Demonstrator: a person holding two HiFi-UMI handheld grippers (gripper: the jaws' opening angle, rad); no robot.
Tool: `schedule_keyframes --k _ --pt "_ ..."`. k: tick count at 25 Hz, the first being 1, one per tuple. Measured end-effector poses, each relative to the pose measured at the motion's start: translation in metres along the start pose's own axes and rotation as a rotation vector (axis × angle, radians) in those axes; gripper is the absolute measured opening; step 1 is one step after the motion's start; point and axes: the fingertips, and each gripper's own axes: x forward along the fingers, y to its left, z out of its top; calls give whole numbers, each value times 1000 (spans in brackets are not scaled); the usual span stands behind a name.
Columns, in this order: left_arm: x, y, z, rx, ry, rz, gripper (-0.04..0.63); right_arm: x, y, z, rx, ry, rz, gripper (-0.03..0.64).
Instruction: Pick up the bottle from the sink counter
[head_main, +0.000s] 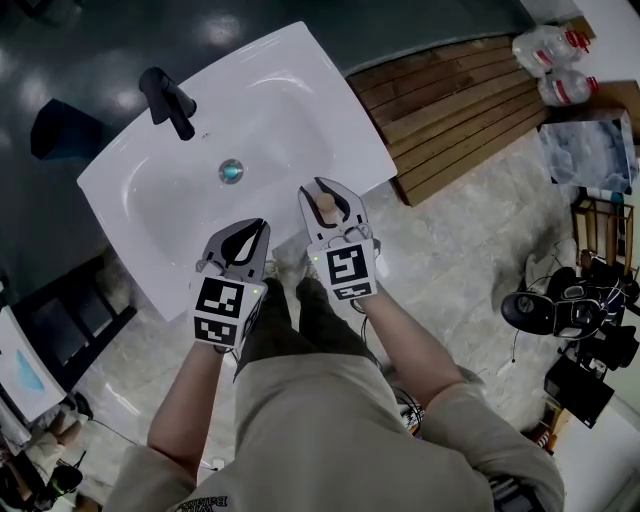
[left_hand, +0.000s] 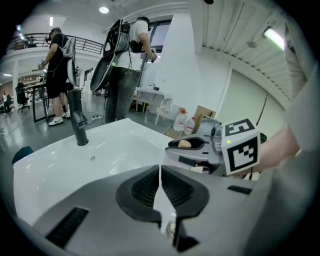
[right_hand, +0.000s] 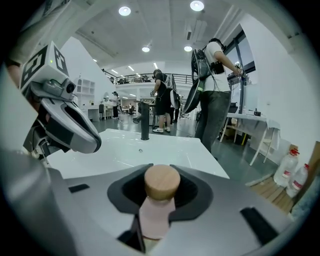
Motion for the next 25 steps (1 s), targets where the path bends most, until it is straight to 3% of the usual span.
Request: schedule_keyframes --k 11,25 --pt "-11 2 11 15 -24 4 15 -13 -1 17 37 0 24 78" --pt "-71 -1 94 105 -159 37 15 -102 -20 150 30 -127 -4 78"
